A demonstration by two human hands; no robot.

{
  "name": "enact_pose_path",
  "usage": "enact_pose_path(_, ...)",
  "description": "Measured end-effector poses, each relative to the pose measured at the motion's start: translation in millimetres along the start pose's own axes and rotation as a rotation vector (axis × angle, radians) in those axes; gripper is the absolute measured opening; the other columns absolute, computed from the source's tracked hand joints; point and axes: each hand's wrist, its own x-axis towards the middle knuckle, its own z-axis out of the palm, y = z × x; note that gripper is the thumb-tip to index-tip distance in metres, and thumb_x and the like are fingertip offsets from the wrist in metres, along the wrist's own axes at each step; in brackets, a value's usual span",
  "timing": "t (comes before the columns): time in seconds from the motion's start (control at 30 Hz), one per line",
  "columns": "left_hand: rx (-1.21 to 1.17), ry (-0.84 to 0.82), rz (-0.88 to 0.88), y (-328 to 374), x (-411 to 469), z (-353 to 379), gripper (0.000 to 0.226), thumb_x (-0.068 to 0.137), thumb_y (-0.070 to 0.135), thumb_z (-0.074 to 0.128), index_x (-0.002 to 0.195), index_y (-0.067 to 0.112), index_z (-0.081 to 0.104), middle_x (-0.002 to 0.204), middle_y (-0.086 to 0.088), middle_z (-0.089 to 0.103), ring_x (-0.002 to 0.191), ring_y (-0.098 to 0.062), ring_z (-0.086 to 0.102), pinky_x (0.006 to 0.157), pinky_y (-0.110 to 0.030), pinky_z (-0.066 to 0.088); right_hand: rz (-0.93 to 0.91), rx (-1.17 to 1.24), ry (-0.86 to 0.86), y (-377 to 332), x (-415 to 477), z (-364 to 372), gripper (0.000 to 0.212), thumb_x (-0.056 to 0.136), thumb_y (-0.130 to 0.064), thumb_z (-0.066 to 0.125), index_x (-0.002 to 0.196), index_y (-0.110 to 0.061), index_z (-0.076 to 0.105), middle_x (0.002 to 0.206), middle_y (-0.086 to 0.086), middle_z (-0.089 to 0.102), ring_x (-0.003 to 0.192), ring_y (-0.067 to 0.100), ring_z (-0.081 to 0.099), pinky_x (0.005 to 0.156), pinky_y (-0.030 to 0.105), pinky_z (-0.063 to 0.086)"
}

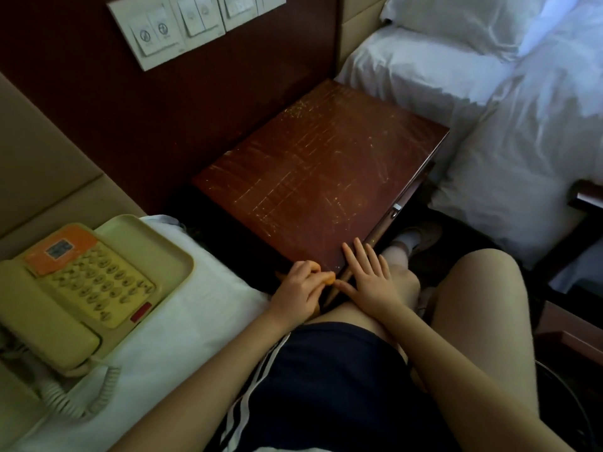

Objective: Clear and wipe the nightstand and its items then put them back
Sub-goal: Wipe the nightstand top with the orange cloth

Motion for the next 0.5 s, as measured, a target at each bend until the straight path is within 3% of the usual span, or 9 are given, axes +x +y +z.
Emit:
enact_pose_path(0.13,0.010,0.196,-0.289,-11,11,-6,0.025,0.086,-0.001,0.057,0.109,0.002,0.066,0.094,-0.015,0.056,0.088,-0.028,0.053,0.075,-0.032,0.050,0.009,0.031,-0.001,1,1,4,0.076,0.090,-0.061,0.032,0.139,-0.033,-0.019,0.155,-0.003,-0.014,0.143,0.018,-0.013,0.113,0.035,-0.009)
enact_pose_path(0.2,0.002,0.241,-0.336,-13,14,-7,0.025,0.085,-0.001,0.058,0.109,0.002,0.066,0.092,-0.013,0.056,0.086,-0.027,0.053,0.073,-0.032,0.051,0.018,0.034,0.003,1,2,6,0.077,0.090,-0.061,0.032,0.140,-0.031,-0.018,0.156,-0.002,-0.014,0.143,0.018,-0.012,0.113,0.035,-0.009)
enact_pose_path(0.33,0.031,0.126,-0.180,0,11,-2,0.024,0.081,0.000,0.063,0.103,0.004,0.068,0.085,-0.010,0.058,0.081,-0.025,0.055,0.070,-0.027,0.047,0.007,0.061,0.001,3,3,6,0.077,0.085,-0.066,0.024,0.139,-0.032,-0.019,0.154,-0.004,-0.016,0.143,0.018,-0.012,0.113,0.036,-0.009)
enact_pose_path(0.43,0.024,-0.041,-0.022,12,6,2,0.023,0.083,0.006,0.057,0.103,0.007,0.068,0.083,-0.008,0.057,0.079,-0.022,0.053,0.070,-0.026,0.043,-0.009,0.058,0.018,4,1,7,0.075,0.090,-0.061,0.031,0.137,-0.033,-0.021,0.149,-0.009,-0.023,0.143,0.018,-0.012,0.113,0.035,-0.008)
enact_pose_path(0.5,0.053,-0.067,0.016,12,8,3,0.024,0.083,0.007,0.056,0.103,0.006,0.068,0.083,-0.010,0.057,0.078,-0.023,0.053,0.070,-0.026,0.043,-0.010,0.054,0.028,3,0,8,0.075,0.090,-0.061,0.032,0.137,-0.034,-0.020,0.149,-0.009,-0.023,0.143,0.018,-0.011,0.113,0.035,-0.007)
